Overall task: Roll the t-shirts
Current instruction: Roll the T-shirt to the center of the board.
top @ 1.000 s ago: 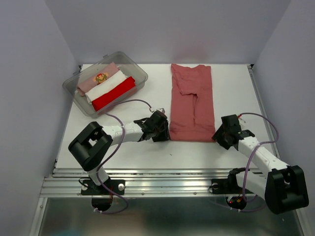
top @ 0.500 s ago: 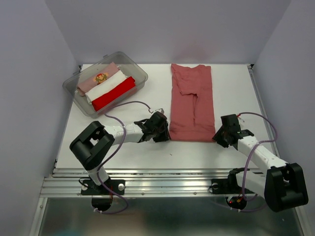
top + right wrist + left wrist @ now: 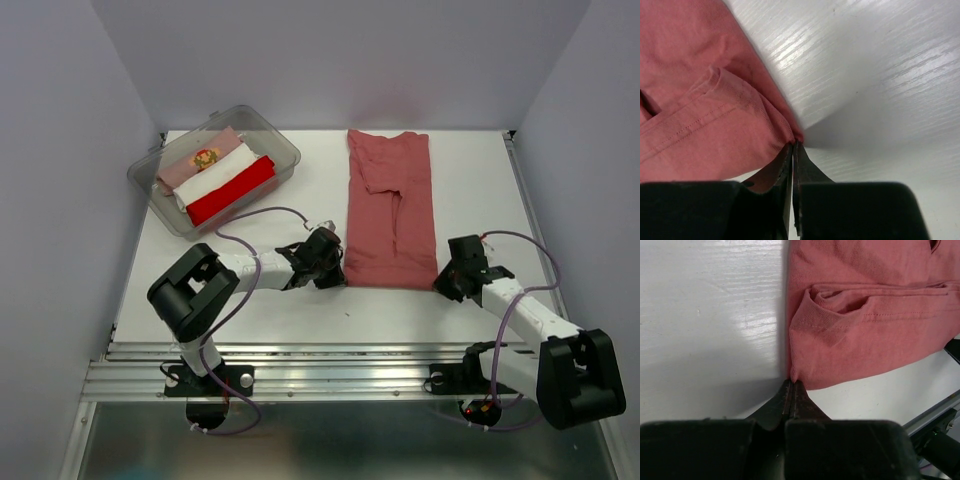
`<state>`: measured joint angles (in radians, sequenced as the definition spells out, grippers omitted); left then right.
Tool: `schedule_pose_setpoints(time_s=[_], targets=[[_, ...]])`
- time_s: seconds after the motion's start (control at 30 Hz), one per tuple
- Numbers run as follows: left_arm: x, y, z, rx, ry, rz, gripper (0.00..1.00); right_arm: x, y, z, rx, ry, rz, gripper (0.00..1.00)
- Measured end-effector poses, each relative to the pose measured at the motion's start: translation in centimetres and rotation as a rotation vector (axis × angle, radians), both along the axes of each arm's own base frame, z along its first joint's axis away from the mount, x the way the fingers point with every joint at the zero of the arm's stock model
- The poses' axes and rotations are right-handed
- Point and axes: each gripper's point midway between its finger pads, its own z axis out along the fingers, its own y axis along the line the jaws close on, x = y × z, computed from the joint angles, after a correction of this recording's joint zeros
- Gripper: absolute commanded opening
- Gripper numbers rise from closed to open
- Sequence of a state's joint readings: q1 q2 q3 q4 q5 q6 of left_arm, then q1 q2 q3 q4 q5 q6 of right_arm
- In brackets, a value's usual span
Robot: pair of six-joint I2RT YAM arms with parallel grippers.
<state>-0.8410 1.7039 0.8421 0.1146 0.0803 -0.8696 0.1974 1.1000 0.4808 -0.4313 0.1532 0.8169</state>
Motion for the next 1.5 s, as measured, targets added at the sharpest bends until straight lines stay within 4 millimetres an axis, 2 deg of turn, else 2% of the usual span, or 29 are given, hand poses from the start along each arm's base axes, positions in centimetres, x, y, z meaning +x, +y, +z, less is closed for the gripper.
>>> schedule_pose_setpoints(time_s=[0.17,0.33,0.57,0.67,0.7,0.83,0.93,1.1,1.3,1.43,1.5], targets=[[0.1,0.9,0.0,0.011,-0.008,0.02,0.0,-0.3,1.0,-0.2,0.059,-0.015,0.025,0.01],[-1.0,3.0,0.3,0.029,-0.015,0.04,0.0,-0.8,2.1,-0.3,0.113,-0.009,0.044,0.01],[-2.4,4.7,0.8,0.034,-0.022,0.051,0.0,-2.0,4.2,-0.3,0.172,0.006,0.095,0.01],[-3.2,5.4,0.6,0.041,-0.015,0.051,0.0,-2.9,4.7,-0.4,0.198,0.007,0.105,0.13],[-3.6,5.5,0.5,0.04,-0.009,0.052,0.0,-3.3,4.9,-0.4,0.21,0.01,0.105,0.26],[-5.1,5.9,0.4,0.041,0.008,0.042,0.0,-4.7,4.8,-0.2,0.231,0.02,0.101,0.39],[-5.3,5.8,0.5,0.036,0.012,0.043,0.0,-5.4,4.6,0.4,0.234,0.013,0.102,0.4],[-5.5,5.8,0.5,0.036,0.017,0.046,0.0,-6.2,4.6,-0.1,0.237,0.052,0.106,0.4],[-5.4,5.9,0.4,0.04,0.014,0.051,0.0,-5.5,5.8,-0.1,0.289,0.04,0.132,0.37],[-5.2,6.1,0.4,0.047,0.006,0.059,0.0,-5.1,6.1,-0.2,0.299,0.028,0.139,0.31],[-5.2,6.2,0.3,0.055,0.006,0.063,0.0,-4.9,6.0,-0.3,0.294,0.026,0.139,0.23]])
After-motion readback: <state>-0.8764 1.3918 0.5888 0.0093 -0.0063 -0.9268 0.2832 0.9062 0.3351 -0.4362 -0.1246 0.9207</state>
